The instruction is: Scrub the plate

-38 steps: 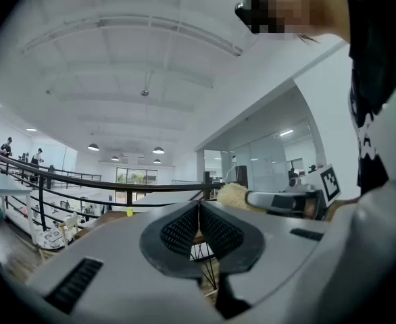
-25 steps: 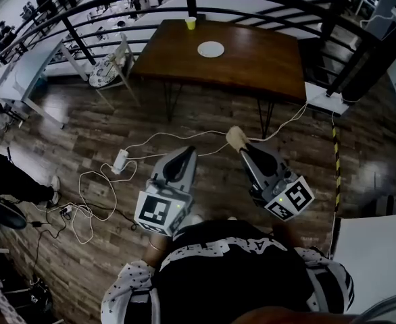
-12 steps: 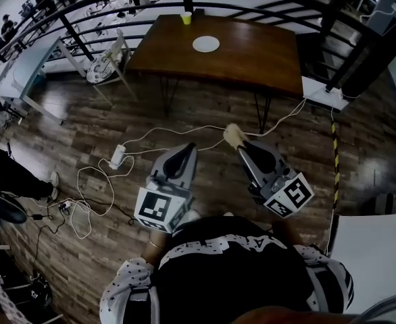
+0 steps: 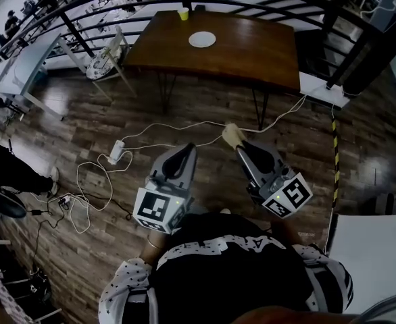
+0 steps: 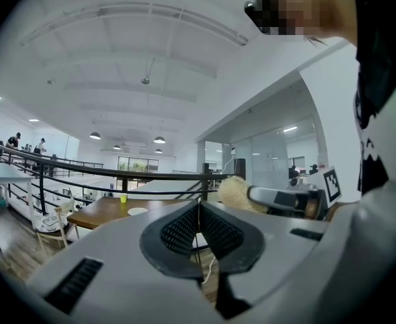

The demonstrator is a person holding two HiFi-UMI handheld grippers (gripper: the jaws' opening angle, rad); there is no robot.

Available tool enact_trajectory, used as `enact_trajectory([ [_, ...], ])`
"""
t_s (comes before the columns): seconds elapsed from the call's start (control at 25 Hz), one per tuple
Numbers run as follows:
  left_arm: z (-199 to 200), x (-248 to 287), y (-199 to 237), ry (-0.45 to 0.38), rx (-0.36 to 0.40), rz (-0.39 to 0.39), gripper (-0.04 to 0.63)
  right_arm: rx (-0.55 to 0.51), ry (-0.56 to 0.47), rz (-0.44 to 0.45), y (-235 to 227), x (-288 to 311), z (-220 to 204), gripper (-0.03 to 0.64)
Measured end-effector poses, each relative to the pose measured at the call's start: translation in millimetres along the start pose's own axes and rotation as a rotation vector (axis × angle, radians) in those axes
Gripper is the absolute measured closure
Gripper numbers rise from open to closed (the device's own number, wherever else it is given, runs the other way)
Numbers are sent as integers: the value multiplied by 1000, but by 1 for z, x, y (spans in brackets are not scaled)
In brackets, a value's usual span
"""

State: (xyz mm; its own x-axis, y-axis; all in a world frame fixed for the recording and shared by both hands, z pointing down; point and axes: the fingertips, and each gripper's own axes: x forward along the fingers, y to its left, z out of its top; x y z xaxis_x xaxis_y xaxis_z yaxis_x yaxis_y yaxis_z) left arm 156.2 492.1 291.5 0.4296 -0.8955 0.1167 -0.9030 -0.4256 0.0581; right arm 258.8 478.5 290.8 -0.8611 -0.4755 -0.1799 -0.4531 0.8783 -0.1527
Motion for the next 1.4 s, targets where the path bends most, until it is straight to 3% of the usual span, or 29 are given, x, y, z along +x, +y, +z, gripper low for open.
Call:
enact_trajectory([
  [0.28, -11, 9, 7, 22, -11, -27, 581, 10, -1, -39, -9, 1, -9, 568],
  [0.52, -8, 39, 20, -12, -4, -116, 581, -47, 5, -92, -26, 18, -2, 568],
  [0.84, 6, 67, 71, -28, -8, -158, 581, -57, 22, -154, -44, 63, -7, 568],
  [1.4, 3, 87, 154, -16, -28, -170, 581, -58, 33, -149, -60, 151, -20, 568],
])
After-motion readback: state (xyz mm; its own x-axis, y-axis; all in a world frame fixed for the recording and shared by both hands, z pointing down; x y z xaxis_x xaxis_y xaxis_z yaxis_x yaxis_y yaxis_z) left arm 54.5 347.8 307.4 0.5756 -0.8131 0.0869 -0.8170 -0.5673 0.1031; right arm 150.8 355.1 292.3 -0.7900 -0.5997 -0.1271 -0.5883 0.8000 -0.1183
